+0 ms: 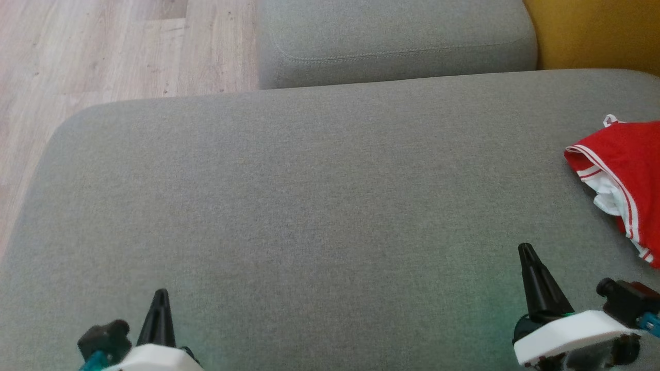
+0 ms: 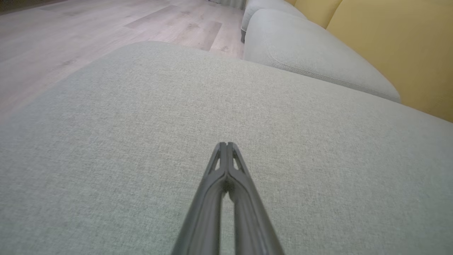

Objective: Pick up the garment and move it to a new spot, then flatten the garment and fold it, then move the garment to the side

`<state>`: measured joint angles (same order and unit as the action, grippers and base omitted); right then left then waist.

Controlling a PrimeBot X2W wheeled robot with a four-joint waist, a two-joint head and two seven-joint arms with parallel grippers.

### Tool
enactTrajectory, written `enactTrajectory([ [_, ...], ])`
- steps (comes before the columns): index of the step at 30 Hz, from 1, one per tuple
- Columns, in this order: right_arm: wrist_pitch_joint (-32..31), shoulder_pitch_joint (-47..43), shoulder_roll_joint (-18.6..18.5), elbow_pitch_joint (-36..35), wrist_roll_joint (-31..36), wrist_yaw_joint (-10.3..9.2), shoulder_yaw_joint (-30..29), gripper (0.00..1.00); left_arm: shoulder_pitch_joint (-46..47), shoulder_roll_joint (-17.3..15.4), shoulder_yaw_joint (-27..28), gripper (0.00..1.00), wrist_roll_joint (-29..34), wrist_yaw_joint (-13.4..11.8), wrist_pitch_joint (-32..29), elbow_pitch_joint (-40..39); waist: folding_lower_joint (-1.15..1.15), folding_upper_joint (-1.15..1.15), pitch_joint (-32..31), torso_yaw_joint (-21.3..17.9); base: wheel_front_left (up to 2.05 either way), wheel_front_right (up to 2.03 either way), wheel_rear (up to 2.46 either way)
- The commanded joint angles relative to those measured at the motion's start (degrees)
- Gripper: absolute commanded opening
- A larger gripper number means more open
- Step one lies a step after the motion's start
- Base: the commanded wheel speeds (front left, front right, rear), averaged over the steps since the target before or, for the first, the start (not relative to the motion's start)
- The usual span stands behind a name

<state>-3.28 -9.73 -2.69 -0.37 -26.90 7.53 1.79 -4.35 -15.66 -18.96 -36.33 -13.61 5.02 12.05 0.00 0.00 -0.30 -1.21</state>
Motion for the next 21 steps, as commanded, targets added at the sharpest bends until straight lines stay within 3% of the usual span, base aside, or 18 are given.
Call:
enactTrajectory([
  [1,0.4,2.6,-0.9,-1.5,-1.7,-0.01,-0.1,0.0,3.0,-0.5,1.7,0.0,-1.2,0.5,-0.3,-1.4,0.0,0.0,0.0,0.0,0.0,0.0,0.0],
  [21,0.4,5.2,-1.4,1.6,-15.0,-0.02,-0.8,0.0,4.5,1.9,6.2,0.0,-12.3,4.6,-2.3,-0.7,0.0,0.0,0.1,0.3,0.0,0.0,0.0],
])
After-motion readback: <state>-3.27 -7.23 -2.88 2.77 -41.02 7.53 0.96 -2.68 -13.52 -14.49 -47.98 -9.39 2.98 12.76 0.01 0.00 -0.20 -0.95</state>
